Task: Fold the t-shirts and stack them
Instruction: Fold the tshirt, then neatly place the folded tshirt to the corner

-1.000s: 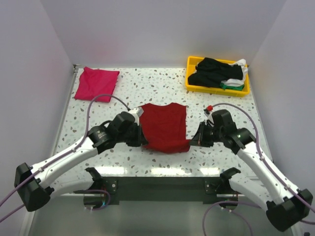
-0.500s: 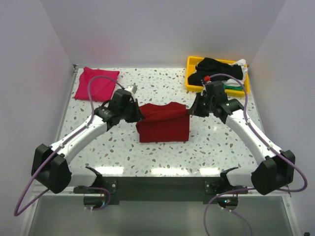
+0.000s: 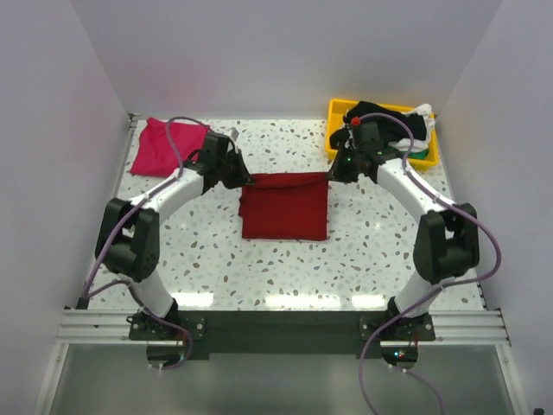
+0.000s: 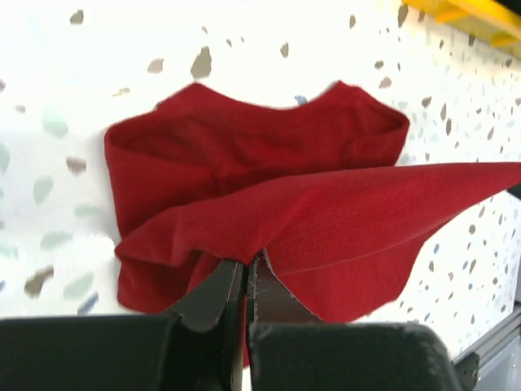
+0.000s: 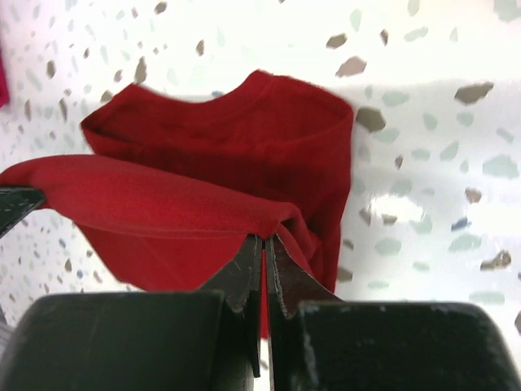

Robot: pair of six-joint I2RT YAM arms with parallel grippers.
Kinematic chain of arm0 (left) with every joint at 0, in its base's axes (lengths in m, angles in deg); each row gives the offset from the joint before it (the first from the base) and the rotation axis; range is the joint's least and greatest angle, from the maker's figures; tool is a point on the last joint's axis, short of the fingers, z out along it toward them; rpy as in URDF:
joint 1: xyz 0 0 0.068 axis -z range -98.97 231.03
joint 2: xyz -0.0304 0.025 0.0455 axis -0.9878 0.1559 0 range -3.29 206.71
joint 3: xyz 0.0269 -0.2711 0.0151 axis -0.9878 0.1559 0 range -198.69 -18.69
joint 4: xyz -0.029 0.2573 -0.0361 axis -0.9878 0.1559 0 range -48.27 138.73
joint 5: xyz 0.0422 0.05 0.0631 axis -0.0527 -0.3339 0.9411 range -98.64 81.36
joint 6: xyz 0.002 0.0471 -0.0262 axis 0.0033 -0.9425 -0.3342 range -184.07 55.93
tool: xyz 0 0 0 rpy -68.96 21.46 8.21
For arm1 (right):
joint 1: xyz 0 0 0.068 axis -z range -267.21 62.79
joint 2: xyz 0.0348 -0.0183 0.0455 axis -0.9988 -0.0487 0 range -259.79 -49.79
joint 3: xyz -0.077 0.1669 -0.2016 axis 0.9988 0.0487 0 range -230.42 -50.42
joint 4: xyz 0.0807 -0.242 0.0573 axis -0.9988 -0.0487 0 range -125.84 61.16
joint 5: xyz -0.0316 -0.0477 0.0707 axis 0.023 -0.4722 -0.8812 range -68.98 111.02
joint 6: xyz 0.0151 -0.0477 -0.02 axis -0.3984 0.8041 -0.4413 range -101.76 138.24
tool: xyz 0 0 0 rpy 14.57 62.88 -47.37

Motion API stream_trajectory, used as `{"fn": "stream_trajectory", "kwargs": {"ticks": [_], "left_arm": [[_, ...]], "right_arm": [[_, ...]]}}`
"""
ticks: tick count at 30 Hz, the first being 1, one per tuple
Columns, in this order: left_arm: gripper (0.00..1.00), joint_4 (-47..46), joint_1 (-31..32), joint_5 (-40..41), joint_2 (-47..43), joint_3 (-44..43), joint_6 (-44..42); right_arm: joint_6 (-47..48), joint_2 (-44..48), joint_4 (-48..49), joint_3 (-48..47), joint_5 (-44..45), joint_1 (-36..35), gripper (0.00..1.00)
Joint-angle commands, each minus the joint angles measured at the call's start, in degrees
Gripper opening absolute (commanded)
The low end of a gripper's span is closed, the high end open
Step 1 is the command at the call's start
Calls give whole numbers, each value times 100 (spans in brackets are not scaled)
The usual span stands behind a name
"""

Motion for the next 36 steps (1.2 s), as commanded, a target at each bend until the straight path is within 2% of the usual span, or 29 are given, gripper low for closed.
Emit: {"fn": "stream_trajectory", "kwargs": {"ticks": [1, 2, 3, 4, 5, 6, 7, 11, 16, 19, 24, 26, 31, 36], "left_arm": [[1, -496, -221, -237, 554, -666, -116], [7, -505, -230, -291, 843, -772, -125], [16, -522, -256, -361, 967, -860, -168], [47, -375, -274, -370, 1073, -1096, -177], [61, -303, -283, -405, 1222, -1194, -221], [77, -251, -283, -405, 1250, -1282, -343], [100, -224, -283, -318, 1232, -1327, -379], [100, -250, -274, -98, 900, -1108, -669], [100, -111, -256, 34, 853, -572, -1337], [100, 118, -204, 244, 995, -571, -1522], [100, -30, 104, 315, 1153, -475, -1672], [100, 66, 244, 420, 1337, -545, -1637], [100, 530, 403, 1464, 1768, -755, -1443], [95, 603, 543, 1598, 1918, -791, -1312]], "right_arm": [[47, -500, 327, -550, 77, 201, 0], [29, -789, 301, -681, 103, 210, 0], [-6, -949, 257, -935, 129, 210, 4], [-6, -1081, 213, -1059, 86, 210, 16], [-6, -1187, 117, -1200, 16, 202, 27], [3, -1336, 55, -1349, -28, 210, 60], [20, -1354, 72, -1359, -116, 210, 98], [187, -1022, 116, -1158, -370, 210, 99], [328, -90, 362, -25, -864, 202, 99], [389, 445, 292, 599, -732, 193, 99], [547, 1062, 47, 1250, -556, 193, 99], [591, 1289, -33, 1365, -451, 202, 99], [750, 1694, -446, 1567, -170, 202, 99], [890, 2282, -692, 1708, 155, 202, 98]]}}
